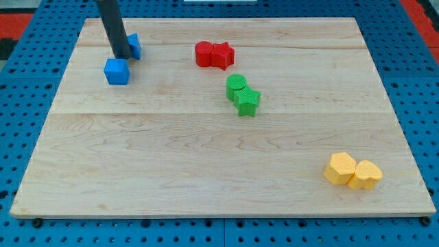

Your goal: Slide the blue triangle to the top left

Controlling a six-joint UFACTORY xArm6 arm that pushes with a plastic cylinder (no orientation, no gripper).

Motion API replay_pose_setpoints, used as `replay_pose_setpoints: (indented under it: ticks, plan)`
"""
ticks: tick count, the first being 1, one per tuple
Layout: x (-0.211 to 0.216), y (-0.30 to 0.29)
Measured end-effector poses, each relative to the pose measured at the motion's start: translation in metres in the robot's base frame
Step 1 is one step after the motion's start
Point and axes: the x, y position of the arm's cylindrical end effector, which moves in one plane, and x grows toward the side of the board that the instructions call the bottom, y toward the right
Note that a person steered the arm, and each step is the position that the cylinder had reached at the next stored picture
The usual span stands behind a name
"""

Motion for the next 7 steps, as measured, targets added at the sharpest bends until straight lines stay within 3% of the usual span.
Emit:
replay_pose_setpoints:
  ticks: [2, 5, 7]
  plan:
    - [-0.006, 0.031]
    - [-0.031, 0.024]
    - [-0.051, 0.071]
